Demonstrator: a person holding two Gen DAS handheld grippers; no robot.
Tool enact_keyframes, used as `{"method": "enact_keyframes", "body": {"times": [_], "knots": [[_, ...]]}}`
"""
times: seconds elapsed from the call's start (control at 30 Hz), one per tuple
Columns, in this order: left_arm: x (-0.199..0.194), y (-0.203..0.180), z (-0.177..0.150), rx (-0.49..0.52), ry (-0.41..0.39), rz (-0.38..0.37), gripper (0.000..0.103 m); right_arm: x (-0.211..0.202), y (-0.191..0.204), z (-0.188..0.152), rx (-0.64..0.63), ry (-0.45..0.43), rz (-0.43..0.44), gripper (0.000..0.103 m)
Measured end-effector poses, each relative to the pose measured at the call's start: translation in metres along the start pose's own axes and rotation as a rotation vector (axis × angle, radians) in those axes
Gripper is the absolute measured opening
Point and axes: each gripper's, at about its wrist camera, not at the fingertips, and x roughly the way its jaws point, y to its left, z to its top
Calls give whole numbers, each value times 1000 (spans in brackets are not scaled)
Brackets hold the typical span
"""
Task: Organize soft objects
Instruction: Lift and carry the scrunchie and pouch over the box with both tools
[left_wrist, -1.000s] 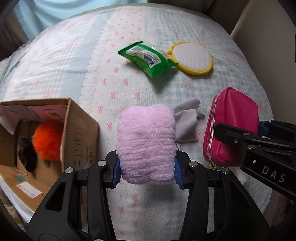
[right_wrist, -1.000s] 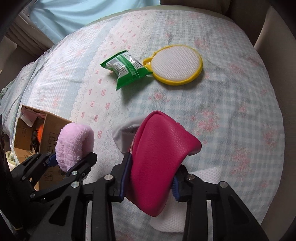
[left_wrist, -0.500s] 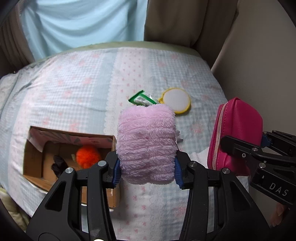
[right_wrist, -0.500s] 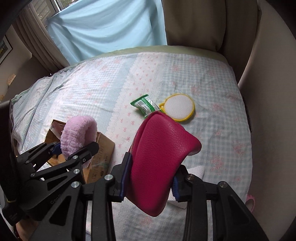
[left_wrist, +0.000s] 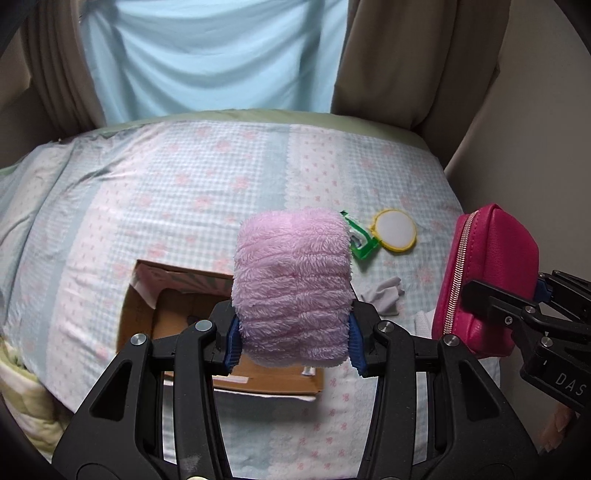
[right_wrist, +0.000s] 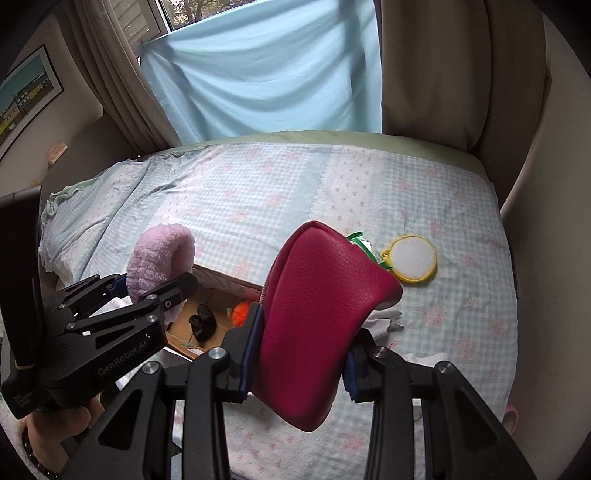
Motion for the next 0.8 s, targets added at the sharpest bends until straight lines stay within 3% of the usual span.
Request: {"method": "enact_keyframes", "body": {"times": [0.2,0.43,0.6,0.8], "knots": [[-3,66,4,10,20,25,41,19,52,1,5,22,2,34],[26,140,-6,76,126,24,41,75,108,-9,45,117,9,34],[56,192,-16,72,218,1,41,113,128,-18,139,183,11,34],[87,226,-19,120,267,-26,41,146,142,-22,202,221,-40,34]]}}
